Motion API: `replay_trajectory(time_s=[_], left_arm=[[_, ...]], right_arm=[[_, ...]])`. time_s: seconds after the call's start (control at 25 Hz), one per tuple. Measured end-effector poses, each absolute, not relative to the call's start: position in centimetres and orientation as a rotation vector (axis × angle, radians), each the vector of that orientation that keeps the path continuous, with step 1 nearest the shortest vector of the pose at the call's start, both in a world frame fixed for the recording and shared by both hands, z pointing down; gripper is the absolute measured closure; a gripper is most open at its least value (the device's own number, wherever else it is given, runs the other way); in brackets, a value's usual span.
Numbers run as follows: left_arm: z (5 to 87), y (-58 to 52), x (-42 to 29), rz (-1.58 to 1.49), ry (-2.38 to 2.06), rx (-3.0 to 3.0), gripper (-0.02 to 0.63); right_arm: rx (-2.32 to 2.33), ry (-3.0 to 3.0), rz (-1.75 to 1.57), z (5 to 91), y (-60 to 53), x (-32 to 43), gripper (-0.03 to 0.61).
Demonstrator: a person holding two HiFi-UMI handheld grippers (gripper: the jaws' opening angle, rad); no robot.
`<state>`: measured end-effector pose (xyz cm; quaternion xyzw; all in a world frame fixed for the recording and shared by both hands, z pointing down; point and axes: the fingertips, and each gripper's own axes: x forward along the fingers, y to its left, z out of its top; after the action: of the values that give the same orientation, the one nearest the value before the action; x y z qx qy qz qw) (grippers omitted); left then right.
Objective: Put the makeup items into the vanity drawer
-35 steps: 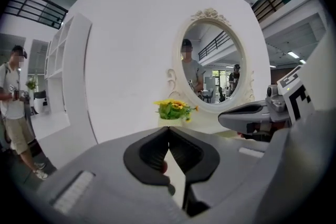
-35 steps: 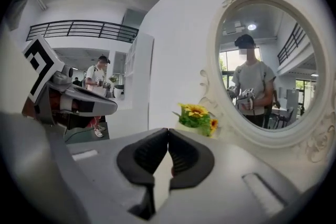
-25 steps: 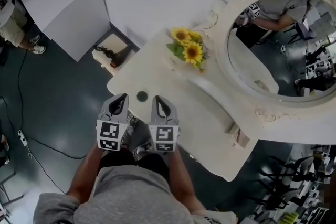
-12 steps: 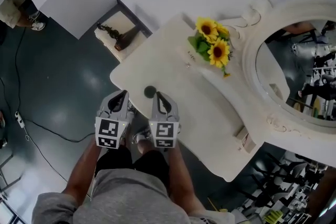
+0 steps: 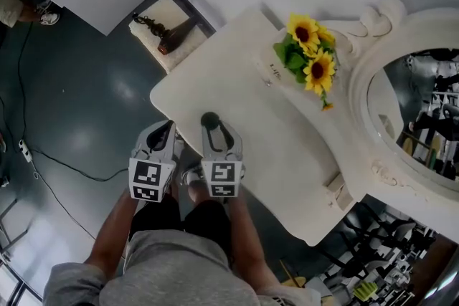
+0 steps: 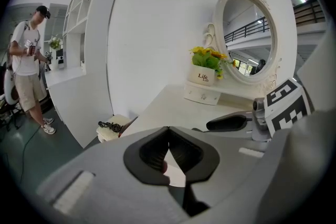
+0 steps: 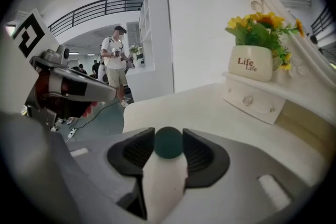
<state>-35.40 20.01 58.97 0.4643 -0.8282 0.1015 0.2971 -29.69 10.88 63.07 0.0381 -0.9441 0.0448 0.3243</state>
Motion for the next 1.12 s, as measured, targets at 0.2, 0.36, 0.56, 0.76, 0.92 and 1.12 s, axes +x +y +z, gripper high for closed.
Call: replay_trajectory(time_s=[0.2,0.36,0.56,0.76,0.92,1.12], left_arm=[[58.9,20.0,-36.0,0.267,-2.21,1.224,0.603],[59.0,20.0,-36.0,0.26,-2.203,1.21,0.603],[59.2,20.3,-36.2,0.266,-2.204,1.197,0.603],[59.4,20.3,-36.3,0.265,-2.203,1.19,0.603],[59.4,20.2,-36.4,0.266,-2.207,1.19,0.603],[58.3,19.5,-36.5,0.265,-2.218,1.209,0.603]], right_arm=[[0.074,-2.435,0.122,64.3,11.3,-29.9,0.368],[0.064,-2.415,0.101,64.8,11.3,-30.1,0.368],[0.03,-2.364,0.07,65.3,11.4,-30.1,0.382],[0.053,-2.345,0.037,65.3,10.8,-29.9,0.467],[0.065,-2.353,0.03,65.3,10.6,-30.1,0.506],[0.075,-2.365,0.033,64.7,10.3,-29.9,0.509]])
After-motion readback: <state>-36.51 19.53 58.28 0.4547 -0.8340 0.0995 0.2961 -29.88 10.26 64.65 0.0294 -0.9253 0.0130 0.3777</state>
